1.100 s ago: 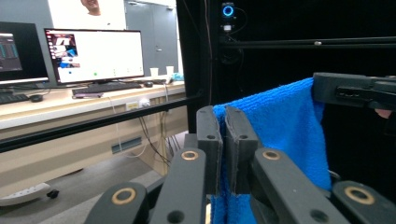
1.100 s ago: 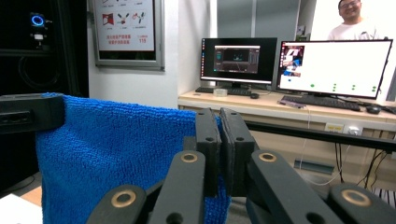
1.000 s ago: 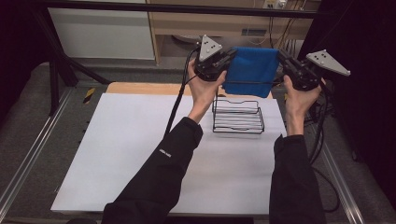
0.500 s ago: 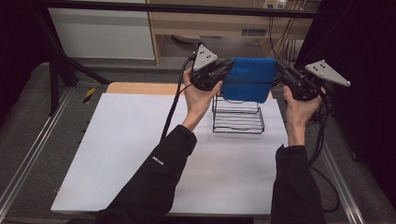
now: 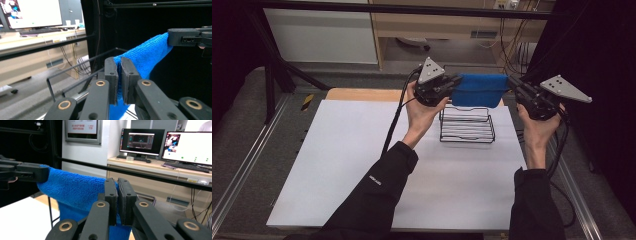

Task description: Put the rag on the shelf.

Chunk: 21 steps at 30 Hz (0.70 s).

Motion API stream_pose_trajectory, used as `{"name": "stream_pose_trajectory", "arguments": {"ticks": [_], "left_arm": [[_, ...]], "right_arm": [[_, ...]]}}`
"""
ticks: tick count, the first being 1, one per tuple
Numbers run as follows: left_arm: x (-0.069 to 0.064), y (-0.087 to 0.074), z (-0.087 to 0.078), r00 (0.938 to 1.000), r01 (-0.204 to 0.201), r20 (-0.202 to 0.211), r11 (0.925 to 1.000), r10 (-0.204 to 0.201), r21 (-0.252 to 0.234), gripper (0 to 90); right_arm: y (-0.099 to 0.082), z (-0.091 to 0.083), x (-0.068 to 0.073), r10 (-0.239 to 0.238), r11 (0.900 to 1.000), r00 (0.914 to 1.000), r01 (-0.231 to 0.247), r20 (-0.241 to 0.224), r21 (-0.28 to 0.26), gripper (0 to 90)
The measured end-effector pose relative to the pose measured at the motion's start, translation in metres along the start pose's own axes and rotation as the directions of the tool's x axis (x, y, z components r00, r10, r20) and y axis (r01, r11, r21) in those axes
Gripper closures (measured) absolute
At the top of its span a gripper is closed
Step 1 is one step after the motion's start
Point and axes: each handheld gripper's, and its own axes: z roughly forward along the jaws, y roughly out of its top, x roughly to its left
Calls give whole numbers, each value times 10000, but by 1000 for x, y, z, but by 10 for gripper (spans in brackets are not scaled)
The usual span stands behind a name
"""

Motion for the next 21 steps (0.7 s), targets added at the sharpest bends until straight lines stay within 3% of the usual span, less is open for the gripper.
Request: {"name": "stream_pose_trajectory", "arguments": {"ticks": [13, 17, 21], "left_arm": [[-4, -20, -5, 9997, -36, 247, 9951, 11, 990, 812], [-2, -14, -10, 9995, -27, 321, 9933, -10, 1157, 746], [2, 2, -18, 9992, 101, 370, 9954, -137, 954, 689]], "right_arm": [[-19, -7, 3, 209, 9975, 9990, -182, -385, 687, 863], [-23, -8, 2, 190, 9967, 9989, -155, -434, 794, 863], [-26, -7, 3, 187, 9965, 9987, -147, -480, 825, 863]]}}
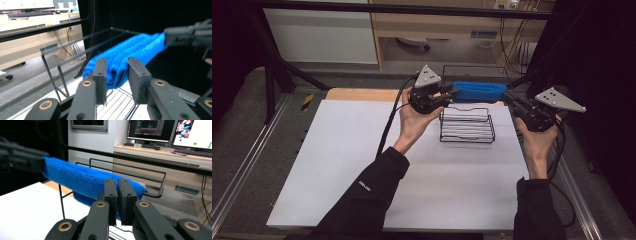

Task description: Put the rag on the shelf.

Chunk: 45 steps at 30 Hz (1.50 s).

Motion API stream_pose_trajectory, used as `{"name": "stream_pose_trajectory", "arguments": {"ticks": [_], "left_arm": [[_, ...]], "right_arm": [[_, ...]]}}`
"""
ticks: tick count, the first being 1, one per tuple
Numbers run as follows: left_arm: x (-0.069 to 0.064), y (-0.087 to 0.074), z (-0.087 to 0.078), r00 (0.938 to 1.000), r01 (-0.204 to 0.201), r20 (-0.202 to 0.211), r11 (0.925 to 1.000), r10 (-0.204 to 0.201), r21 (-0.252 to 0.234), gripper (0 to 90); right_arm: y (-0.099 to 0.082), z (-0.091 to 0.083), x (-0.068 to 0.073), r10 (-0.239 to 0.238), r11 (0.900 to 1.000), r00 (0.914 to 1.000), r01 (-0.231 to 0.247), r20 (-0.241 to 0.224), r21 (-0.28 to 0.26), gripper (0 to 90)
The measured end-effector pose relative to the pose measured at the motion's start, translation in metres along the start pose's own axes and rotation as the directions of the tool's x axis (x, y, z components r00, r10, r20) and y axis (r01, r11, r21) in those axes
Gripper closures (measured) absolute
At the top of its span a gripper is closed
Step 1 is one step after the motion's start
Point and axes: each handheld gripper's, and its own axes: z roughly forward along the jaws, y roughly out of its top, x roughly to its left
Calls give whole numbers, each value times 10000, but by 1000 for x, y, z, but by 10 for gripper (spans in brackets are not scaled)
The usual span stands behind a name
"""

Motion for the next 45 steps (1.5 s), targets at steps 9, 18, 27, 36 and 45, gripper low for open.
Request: {"name": "stream_pose_trajectory", "arguments": {"ticks": [9, 18, 27, 36, 45], "left_arm": [[2, 13, 8, 9985, 411, 331, 9954, -441, 863, 807], [-7, -4, 24, 9981, 71, 587, 9803, -190, 1972, 900], [-9, -14, 31, 9990, -7, 448, 9774, -89, 2116, 900], [-8, -24, 34, 9993, -124, 366, 9768, 47, 2137, 900], [-4, -33, 35, 9994, -142, 330, 9773, 74, 2114, 900]], "right_arm": [[-6, 0, 0, -72, 9999, 9999, 73, -125, 94, 858], [-10, -1, -1, -140, 9997, 9997, 144, -217, 210, 836], [-1, -2, 3, 159, 9998, 9987, -153, -487, 133, 667], [-7, 9, 6, 662, 9952, 9950, -604, -742, 775, 887], [-31, 18, -3, 753, 9867, 9972, -740, -34, 1447, 900]]}}
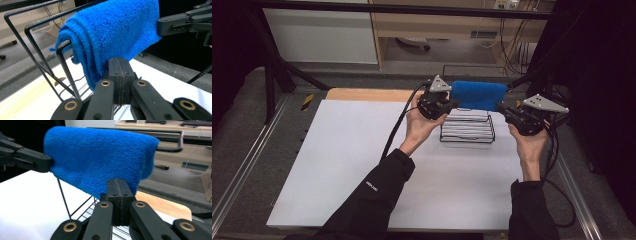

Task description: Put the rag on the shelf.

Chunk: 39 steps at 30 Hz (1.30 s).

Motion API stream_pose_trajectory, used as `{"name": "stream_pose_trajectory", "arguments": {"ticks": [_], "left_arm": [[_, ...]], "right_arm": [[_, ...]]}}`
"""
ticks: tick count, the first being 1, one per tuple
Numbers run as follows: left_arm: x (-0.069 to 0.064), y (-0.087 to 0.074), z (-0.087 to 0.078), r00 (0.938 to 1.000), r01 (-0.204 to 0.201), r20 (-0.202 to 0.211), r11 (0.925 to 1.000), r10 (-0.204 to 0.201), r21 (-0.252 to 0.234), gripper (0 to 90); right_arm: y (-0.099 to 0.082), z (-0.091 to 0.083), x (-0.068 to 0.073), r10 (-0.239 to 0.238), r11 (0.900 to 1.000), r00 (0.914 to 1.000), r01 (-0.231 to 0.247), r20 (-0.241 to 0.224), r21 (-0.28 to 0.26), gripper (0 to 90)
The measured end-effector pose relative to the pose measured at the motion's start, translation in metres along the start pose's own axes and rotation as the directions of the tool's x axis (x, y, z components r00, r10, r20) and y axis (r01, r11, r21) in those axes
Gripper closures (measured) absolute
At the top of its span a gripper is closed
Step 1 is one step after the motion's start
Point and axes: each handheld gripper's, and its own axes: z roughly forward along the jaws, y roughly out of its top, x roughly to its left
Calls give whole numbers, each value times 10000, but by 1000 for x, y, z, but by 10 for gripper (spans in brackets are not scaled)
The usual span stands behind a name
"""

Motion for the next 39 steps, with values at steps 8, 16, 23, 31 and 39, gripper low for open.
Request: {"name": "stream_pose_trajectory", "arguments": {"ticks": [8, 16, 23, 31, 39], "left_arm": [[1, -7, -19, 9999, 79, 111, 10000, -79, -28, 794], [10, -34, -49, 10000, -32, 10, 9983, 32, 589, 513], [26, -80, -83, 9989, 428, -238, 9932, -405, 1080, 296], [44, -137, -125, 9909, 1076, -952, 9850, -953, 1347, 130], [54, -190, -161, 9794, 1504, -1571, 9778, -1272, 1460, 95]], "right_arm": [[9, -12, 12, -131, 9992, 9991, 116, -399, -374, 697], [15, -17, 38, 5, 10000, 9959, -11, -909, -76, 339], [4, -15, 55, 223, 9995, 9930, -198, -1156, 229, 145], [-22, -8, 65, 350, 9973, 9901, -257, -1356, 695, 56], [-54, -3, 72, 386, 9904, 9847, -151, -1698, 1373, 17]]}}
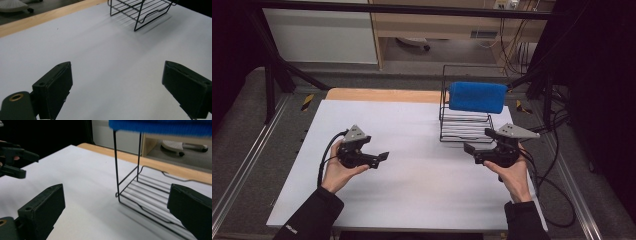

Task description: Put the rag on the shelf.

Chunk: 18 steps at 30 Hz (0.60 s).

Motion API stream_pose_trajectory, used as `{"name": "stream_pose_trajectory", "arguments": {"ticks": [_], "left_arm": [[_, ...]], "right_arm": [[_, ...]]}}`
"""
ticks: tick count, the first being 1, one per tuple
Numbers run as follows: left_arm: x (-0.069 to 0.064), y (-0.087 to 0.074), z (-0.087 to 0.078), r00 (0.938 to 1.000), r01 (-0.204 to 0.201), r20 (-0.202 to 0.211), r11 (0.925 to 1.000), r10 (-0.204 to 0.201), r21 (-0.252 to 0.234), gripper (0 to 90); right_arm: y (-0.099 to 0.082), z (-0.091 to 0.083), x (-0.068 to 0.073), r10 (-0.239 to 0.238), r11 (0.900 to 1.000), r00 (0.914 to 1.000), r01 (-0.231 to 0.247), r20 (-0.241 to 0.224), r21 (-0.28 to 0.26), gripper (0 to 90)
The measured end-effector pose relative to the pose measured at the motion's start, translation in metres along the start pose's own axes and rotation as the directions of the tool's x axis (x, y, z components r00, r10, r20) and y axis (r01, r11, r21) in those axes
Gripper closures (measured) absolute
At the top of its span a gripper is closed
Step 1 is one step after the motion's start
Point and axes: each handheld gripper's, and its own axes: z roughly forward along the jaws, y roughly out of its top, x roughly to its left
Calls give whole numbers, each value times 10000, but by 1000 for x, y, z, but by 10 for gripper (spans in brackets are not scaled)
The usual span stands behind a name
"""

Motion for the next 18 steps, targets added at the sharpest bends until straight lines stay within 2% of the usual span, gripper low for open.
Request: {"name": "stream_pose_trajectory", "arguments": {"ticks": [5, 8, 10, 13, 18], "left_arm": [[9, -32, -13, 9994, 166, -294, 9998, -168, -66, 92], [15, -49, -18, 9991, 249, -340, 9997, -250, -36, 92], [18, -57, -21, 9985, 440, -334, 9990, -441, -22, 92], [22, -67, -26, 9978, 508, -418, 9987, -505, 44, 92], [27, -79, -31, 9965, 703, -444, 9975, -703, -29, 92]], "right_arm": [[-23, 3, -2, 143, 9996, 9997, -138, -197, 242, 6], [-42, 6, -3, 76, 9985, 9996, -61, -276, 535, 6], [-51, 8, -3, 171, 9971, 9995, -151, -260, 745, 6], [-64, 8, -4, 238, 9943, 9994, -209, -262, 1047, 6], [-84, 3, -8, 184, 9916, 9992, -135, -367, 1287, 6]]}}
